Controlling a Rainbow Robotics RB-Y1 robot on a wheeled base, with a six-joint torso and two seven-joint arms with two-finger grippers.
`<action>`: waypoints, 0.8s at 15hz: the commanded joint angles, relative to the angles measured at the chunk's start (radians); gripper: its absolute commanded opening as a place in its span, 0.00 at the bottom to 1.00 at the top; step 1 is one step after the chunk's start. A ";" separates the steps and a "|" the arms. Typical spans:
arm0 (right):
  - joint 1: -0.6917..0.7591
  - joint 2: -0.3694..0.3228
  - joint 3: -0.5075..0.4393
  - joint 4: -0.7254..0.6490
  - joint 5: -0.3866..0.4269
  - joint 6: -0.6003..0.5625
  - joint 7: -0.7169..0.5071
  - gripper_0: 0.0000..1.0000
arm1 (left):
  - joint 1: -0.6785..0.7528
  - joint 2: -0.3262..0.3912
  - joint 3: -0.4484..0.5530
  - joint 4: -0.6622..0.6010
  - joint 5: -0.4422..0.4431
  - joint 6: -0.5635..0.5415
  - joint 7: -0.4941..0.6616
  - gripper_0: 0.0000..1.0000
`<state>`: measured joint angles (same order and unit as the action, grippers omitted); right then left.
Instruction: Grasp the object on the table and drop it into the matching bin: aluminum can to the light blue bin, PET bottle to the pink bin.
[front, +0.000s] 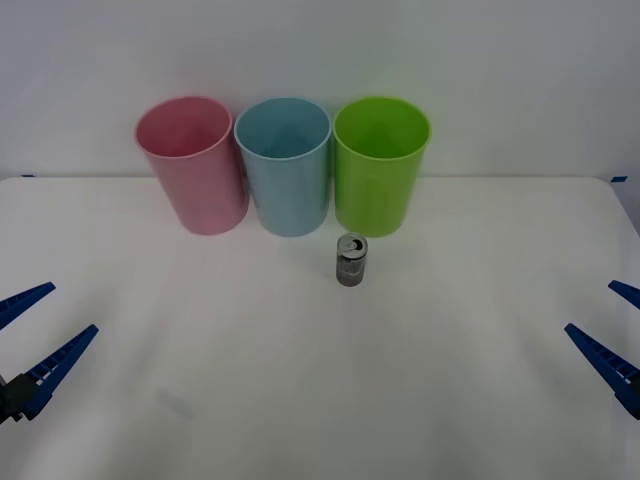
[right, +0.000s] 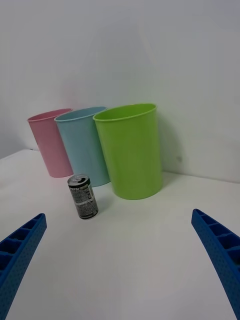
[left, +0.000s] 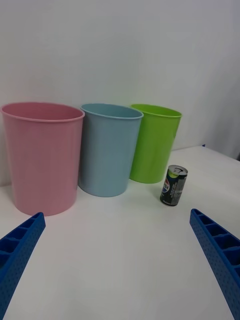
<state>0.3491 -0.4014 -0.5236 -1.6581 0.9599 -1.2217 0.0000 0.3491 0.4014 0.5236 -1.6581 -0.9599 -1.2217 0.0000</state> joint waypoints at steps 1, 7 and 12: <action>0.000 0.000 0.000 0.000 0.000 0.000 0.000 1.00 | 0.000 0.000 0.000 0.000 0.000 0.000 0.000 1.00; -0.028 0.019 0.053 -0.039 0.016 0.005 -0.003 1.00 | 0.000 0.000 0.000 0.000 0.000 0.000 0.000 1.00; -0.059 0.019 0.151 -0.028 0.079 0.071 0.005 1.00 | 0.000 0.000 0.000 0.000 0.000 0.000 0.000 1.00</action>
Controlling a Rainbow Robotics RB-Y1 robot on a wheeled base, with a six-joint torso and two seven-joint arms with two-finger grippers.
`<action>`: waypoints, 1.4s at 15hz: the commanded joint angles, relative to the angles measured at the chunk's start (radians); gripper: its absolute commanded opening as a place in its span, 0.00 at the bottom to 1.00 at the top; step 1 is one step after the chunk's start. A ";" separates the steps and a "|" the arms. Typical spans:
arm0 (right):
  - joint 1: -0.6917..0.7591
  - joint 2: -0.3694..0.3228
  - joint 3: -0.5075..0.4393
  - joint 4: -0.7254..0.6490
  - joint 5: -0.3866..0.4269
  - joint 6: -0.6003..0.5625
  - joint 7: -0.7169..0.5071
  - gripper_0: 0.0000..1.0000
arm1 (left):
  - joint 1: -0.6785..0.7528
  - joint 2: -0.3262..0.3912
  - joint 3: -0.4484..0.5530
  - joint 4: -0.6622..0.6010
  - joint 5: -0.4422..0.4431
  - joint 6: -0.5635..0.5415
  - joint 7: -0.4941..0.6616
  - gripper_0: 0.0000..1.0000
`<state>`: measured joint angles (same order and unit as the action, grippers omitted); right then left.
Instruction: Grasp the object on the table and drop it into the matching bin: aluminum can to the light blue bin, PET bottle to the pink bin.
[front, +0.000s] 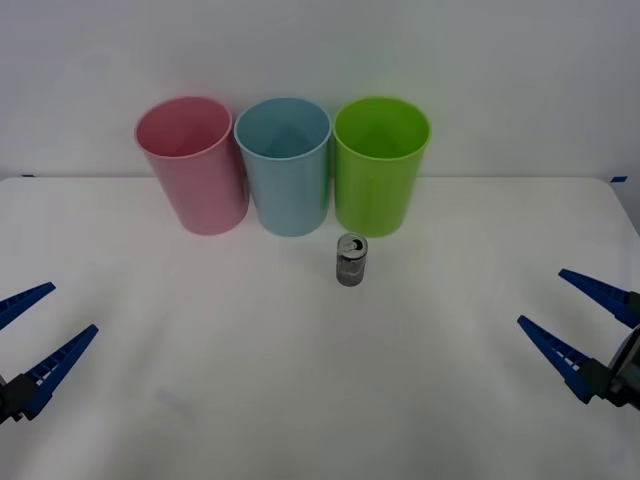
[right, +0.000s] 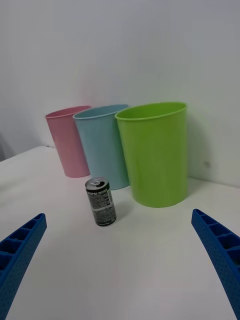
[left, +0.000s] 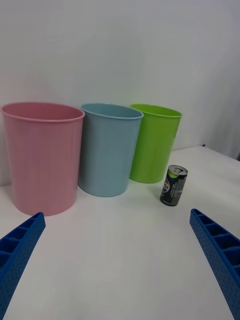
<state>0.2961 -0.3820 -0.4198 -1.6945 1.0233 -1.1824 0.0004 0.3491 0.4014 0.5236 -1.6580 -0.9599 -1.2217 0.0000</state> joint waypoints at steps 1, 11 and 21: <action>-0.008 0.000 0.078 0.012 0.026 0.061 0.009 1.00 | 0.000 0.000 0.000 0.000 0.000 0.000 0.000 1.00; -0.241 0.133 0.179 0.296 0.228 0.049 0.099 1.00 | 0.000 0.000 0.000 0.000 0.000 0.000 0.000 1.00; -0.394 0.250 0.259 0.469 0.340 0.256 0.196 1.00 | 0.000 0.000 0.000 0.000 0.000 0.000 0.000 1.00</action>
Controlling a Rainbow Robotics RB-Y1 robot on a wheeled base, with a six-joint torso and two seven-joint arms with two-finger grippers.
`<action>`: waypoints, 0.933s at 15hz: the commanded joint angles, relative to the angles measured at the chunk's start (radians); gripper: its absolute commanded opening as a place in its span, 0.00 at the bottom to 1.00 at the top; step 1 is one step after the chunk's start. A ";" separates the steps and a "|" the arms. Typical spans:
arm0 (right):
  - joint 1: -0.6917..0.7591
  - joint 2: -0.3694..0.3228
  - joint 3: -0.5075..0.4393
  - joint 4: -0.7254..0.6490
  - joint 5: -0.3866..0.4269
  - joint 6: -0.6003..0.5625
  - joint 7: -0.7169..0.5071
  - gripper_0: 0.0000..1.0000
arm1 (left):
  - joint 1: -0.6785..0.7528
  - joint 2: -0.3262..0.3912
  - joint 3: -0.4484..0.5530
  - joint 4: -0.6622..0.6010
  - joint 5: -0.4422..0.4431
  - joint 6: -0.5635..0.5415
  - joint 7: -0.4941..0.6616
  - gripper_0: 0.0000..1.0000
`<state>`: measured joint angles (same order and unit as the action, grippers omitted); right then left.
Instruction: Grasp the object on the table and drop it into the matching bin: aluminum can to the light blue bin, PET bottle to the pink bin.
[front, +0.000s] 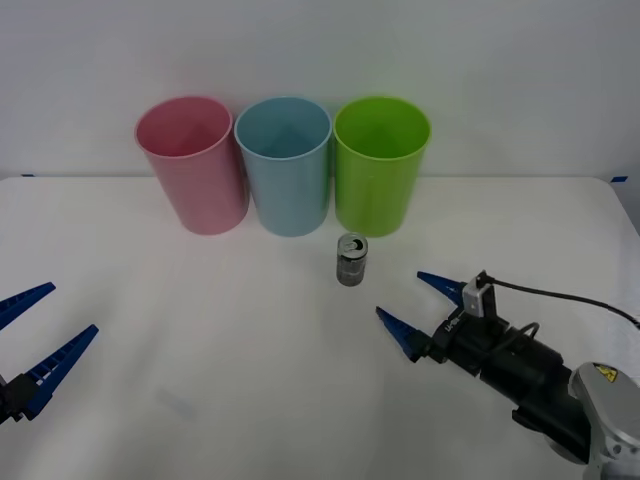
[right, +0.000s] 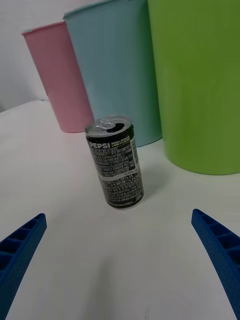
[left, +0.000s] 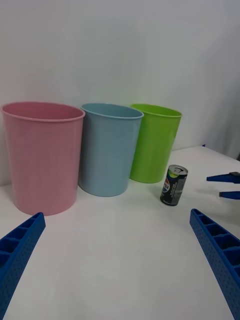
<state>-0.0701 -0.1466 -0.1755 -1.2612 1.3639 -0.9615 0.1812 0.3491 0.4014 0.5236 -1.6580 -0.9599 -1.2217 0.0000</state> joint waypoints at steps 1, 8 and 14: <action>-0.042 0.022 0.024 0.049 0.001 0.055 0.023 1.00 | 0.000 0.000 0.000 0.000 0.000 0.000 0.000 1.00; -0.157 0.113 0.047 0.146 0.066 0.205 0.052 1.00 | 0.000 0.000 0.000 0.000 0.000 0.000 0.000 1.00; -0.278 0.150 0.059 0.276 0.084 0.287 0.086 1.00 | 0.000 0.000 0.000 0.000 0.000 0.000 0.000 1.00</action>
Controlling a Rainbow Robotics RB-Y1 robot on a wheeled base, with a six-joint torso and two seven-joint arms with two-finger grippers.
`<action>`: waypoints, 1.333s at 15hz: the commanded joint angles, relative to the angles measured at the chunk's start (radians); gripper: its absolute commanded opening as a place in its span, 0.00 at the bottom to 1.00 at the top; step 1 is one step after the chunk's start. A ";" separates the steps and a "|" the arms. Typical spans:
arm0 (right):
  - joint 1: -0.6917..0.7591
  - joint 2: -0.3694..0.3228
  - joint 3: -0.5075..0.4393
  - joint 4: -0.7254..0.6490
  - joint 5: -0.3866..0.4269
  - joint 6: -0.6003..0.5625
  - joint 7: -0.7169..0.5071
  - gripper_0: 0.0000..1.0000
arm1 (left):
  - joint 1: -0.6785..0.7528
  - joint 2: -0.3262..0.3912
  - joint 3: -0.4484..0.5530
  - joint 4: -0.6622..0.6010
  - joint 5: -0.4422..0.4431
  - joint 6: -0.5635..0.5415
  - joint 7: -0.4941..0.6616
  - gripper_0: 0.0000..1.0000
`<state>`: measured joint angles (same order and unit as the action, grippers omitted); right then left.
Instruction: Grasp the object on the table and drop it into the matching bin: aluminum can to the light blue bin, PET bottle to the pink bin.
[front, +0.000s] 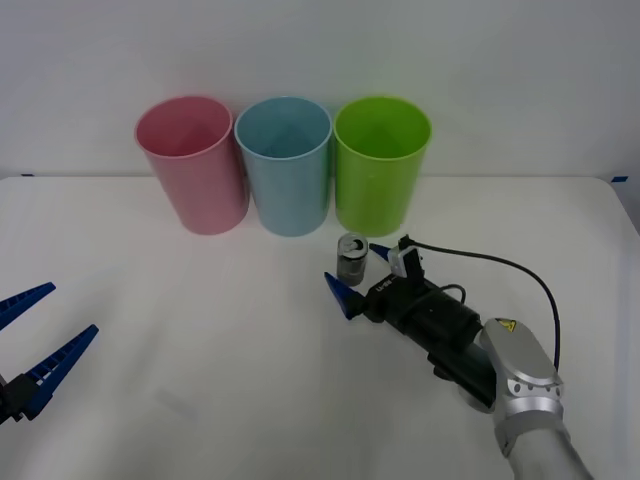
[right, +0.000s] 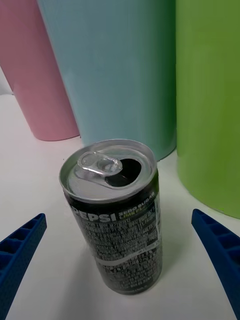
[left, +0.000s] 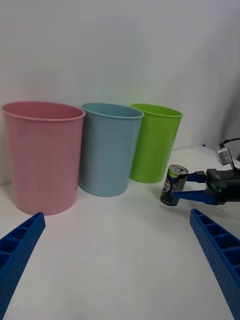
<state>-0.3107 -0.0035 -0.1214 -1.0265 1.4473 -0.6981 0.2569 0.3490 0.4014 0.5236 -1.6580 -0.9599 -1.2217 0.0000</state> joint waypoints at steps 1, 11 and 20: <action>-0.053 0.010 0.008 0.055 0.002 0.038 0.015 1.00 | 0.000 0.000 0.000 0.000 0.000 0.000 0.000 1.00; -0.070 0.020 0.039 0.060 -0.005 0.098 0.027 0.38 | 0.000 0.000 0.000 0.000 0.000 0.000 0.000 1.00; -0.073 0.020 0.049 0.060 -0.018 0.115 0.038 0.00 | 0.000 0.000 0.000 0.000 0.000 0.000 0.000 1.00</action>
<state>-0.3833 0.0169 -0.0721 -0.9651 1.4321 -0.5791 0.2944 0.3490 0.4014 0.5236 -1.6580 -0.9599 -1.2217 0.0000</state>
